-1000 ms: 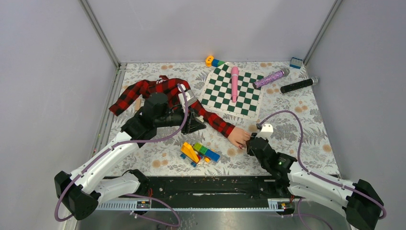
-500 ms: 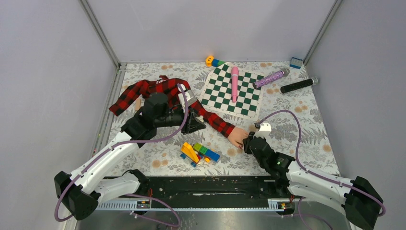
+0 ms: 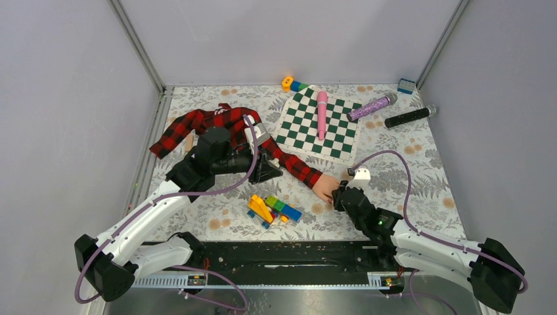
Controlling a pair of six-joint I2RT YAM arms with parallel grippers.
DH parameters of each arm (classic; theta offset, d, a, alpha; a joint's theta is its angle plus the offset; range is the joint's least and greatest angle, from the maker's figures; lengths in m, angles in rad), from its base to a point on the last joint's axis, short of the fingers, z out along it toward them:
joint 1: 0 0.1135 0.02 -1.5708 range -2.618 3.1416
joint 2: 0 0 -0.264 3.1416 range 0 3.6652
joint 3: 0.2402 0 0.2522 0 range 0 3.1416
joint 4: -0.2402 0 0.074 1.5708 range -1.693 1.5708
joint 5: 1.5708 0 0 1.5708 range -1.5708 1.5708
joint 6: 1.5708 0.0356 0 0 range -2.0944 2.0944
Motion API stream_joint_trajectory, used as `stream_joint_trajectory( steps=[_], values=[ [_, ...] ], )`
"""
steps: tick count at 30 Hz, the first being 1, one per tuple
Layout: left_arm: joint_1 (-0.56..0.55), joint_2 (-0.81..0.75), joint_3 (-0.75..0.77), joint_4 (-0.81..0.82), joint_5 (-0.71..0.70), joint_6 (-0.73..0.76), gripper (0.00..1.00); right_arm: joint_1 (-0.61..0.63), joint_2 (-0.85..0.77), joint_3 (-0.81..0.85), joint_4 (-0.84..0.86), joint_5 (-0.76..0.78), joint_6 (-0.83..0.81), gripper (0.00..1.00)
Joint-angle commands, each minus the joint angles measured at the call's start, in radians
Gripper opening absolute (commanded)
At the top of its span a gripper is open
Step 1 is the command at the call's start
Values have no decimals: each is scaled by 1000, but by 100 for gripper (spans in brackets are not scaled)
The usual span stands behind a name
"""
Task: Paint the nails
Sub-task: Paint the nail polish on the nail.
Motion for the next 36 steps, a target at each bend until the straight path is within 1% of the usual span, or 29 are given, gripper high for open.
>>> stream_joint_trajectory(
  steps=[1,18,27,36],
  values=[
    [-3,-20,40,55,23,-7,0,17,-11,-5,16,12,9,0],
    [-3,-18,40,55,26,-9,0,20,25,-19,50,32,4,0],
    [-3,-17,39,57,25,-10,0,23,-3,-21,15,49,2,0],
    [-3,-17,40,55,27,-10,0,39,17,-2,-19,64,4,0]
  ],
)
